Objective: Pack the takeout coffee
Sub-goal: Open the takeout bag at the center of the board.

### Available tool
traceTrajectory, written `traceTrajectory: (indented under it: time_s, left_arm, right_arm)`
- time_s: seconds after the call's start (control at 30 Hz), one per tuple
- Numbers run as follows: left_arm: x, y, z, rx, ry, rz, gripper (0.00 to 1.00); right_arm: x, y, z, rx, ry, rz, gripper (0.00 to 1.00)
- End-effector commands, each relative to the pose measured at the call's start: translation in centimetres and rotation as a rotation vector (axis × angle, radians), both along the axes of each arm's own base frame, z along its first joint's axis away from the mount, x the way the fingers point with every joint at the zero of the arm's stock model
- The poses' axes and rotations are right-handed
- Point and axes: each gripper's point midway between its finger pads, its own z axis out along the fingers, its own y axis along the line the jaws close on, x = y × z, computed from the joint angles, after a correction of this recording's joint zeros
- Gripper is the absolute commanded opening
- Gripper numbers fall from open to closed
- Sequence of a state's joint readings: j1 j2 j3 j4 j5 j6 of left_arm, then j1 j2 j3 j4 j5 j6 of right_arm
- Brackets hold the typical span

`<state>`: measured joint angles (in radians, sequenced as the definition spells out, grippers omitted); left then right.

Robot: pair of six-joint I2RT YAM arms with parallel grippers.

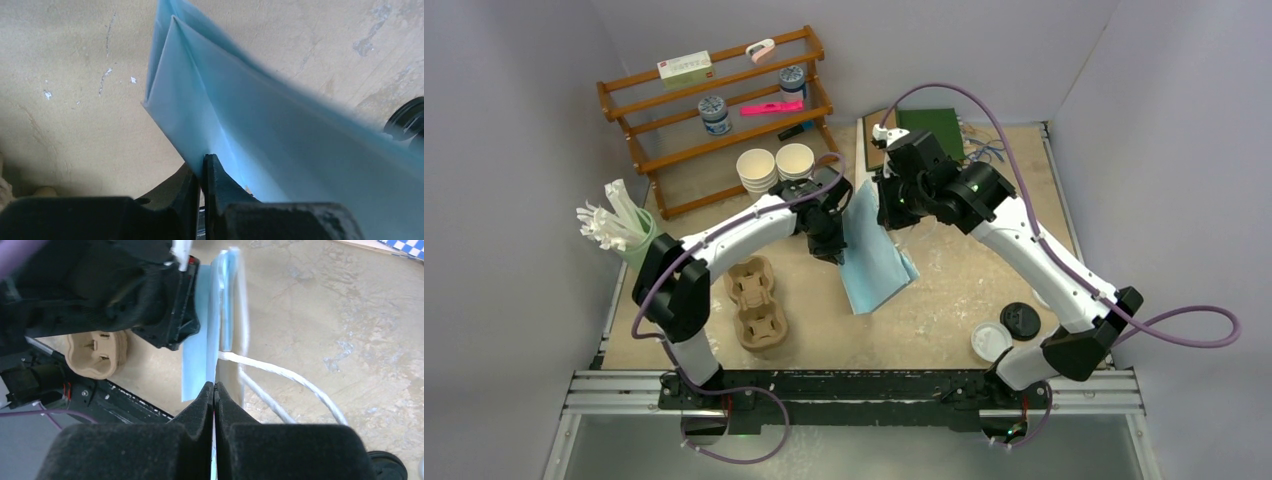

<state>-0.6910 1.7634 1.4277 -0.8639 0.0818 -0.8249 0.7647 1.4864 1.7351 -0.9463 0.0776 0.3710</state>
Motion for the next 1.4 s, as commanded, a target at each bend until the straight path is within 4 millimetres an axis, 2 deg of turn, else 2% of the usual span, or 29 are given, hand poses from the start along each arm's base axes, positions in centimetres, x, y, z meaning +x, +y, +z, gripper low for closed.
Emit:
traceTrajectory:
  time_s: [0.0,0.17,0.37,0.47,0.73,0.83,1.07,1.23,1.37]
  left_arm:
    - [1.1,0.6,2.3,-0.056,-0.11,-0.008,0.11]
    - [0.5,0.7,2.4,-0.107,-0.144,-0.084,0.22]
    - [-0.8,0.4,3.1,-0.227,-0.207,-0.151,0.37]
    - [-1.3,0.1,3.3,-0.267,-0.218,-0.176,0.42]
    - [-2.8,-1.5,5.1,-0.445,-0.224,-0.19,0.57]
    - [-3.6,-2.1,5.3,-0.519,-0.202,-0.165,0.69]
    - [-3.3,-2.6,4.8,-0.563,-0.207,-0.124,0.67]
    - [-2.2,-3.3,4.0,-0.555,-0.199,-0.12,0.51]
    - [-1.9,-3.9,3.8,-0.58,-0.192,-0.109,0.48]
  right_arm:
    - [0.3,-2.3,0.3,-0.045,-0.034,-0.062,0.0]
    - [0.5,-2.8,0.0,-0.016,-0.006,-0.1,0.0]
    - [0.6,-2.7,-0.2,0.07,0.046,-0.109,0.0]
    - [0.7,-2.5,0.1,0.1,0.054,-0.102,0.0]
    - [0.7,-2.1,0.6,0.131,0.068,-0.09,0.0]
    - [0.6,-1.8,1.2,0.161,0.065,-0.087,0.0]
    - [0.2,-1.5,1.2,0.183,0.073,-0.074,0.0]
    - [0.1,-1.6,0.8,0.174,0.073,-0.066,0.0]
    - [0.0,-1.7,0.7,0.173,0.069,-0.063,0.0]
